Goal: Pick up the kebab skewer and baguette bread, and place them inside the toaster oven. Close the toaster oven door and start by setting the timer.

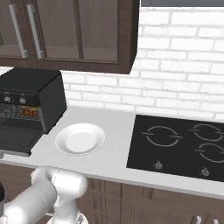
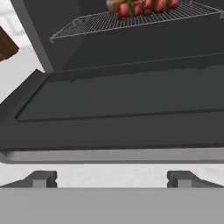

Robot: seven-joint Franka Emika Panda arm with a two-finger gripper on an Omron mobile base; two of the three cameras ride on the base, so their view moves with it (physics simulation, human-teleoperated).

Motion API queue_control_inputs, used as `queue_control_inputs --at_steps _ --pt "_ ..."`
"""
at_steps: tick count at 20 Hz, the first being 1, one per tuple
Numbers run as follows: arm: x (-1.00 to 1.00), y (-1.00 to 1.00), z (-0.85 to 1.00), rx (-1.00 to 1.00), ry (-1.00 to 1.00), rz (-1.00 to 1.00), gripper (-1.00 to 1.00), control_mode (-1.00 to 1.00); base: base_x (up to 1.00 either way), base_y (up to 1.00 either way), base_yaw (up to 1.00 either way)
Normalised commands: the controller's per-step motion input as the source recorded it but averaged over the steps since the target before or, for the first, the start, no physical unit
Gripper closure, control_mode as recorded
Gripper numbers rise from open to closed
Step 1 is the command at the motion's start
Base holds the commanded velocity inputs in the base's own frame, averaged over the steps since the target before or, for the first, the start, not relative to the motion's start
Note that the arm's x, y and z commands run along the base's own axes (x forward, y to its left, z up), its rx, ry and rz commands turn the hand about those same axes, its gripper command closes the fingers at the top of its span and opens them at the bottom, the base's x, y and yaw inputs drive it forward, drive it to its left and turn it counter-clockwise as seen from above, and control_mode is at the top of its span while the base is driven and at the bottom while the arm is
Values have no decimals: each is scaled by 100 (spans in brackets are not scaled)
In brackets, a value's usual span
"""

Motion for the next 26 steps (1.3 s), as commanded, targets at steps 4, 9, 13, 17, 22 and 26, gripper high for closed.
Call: queue_control_inputs --at_steps 4,9,13,17,22,26 --pt "2 1 -5 0 1 0 -100 -100 0 0 0" --pt "0 1 -11 0 0 0 -100 -100 0 0 0" --pt "3 1 -26 0 0 0 -100 -100 0 0 0" --pt "3 0 -12 0 0 0 -100 -100 0 0 0" --pt "19 0 0 0 0 0 -100 -100 0 0 0" --pt "10 0 -4 0 0 0 -100 -100 0 0 0"
